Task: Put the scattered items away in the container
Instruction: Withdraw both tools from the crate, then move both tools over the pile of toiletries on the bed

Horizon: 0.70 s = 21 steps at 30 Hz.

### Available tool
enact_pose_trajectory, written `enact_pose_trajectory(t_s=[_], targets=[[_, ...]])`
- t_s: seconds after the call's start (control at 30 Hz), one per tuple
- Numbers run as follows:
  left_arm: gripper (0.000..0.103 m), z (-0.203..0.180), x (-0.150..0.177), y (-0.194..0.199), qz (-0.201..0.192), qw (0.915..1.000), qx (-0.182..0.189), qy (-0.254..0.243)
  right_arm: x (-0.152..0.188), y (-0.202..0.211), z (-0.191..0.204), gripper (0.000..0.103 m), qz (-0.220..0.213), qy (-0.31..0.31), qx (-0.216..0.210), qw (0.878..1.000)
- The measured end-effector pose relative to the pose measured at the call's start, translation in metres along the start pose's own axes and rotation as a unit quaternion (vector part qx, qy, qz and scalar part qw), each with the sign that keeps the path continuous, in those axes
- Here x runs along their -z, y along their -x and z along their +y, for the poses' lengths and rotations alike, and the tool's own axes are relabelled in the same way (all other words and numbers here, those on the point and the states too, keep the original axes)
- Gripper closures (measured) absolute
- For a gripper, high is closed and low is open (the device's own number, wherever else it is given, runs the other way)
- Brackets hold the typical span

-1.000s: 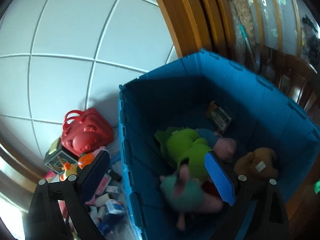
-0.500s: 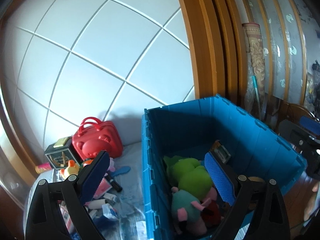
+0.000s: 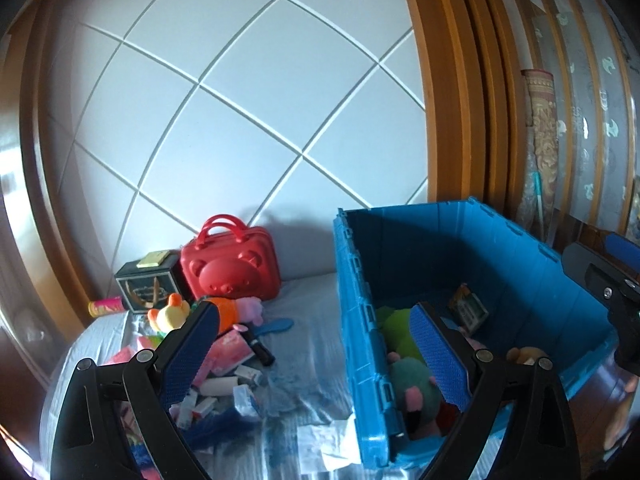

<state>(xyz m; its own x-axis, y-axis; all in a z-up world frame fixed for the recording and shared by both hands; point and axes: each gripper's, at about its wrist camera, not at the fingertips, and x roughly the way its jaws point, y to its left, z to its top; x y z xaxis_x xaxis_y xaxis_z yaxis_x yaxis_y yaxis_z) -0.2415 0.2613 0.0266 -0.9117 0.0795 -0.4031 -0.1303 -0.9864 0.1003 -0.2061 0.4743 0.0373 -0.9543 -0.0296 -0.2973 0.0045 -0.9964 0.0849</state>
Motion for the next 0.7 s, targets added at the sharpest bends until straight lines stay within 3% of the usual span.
enact_pose_trajectory(t_s=[0.13, 0.33, 0.7], targets=[[0.006, 0.033, 0.019, 0.013, -0.007, 0.9998, -0.013, 0.012, 0.005, 0.006, 0.026, 0.000, -0.010, -0.005, -0.029, 1.000], [0.004, 0.104, 0.062, 0.034, -0.007, 0.9991, -0.034, 0.024, 0.024, -0.004, 0.081, 0.000, 0.018, -0.028, -0.071, 0.997], [0.003, 0.238, 0.154, 0.016, 0.071, 0.9904, -0.108, 0.050, 0.066, -0.013, 0.225, 0.000, 0.062, 0.031, -0.111, 0.991]])
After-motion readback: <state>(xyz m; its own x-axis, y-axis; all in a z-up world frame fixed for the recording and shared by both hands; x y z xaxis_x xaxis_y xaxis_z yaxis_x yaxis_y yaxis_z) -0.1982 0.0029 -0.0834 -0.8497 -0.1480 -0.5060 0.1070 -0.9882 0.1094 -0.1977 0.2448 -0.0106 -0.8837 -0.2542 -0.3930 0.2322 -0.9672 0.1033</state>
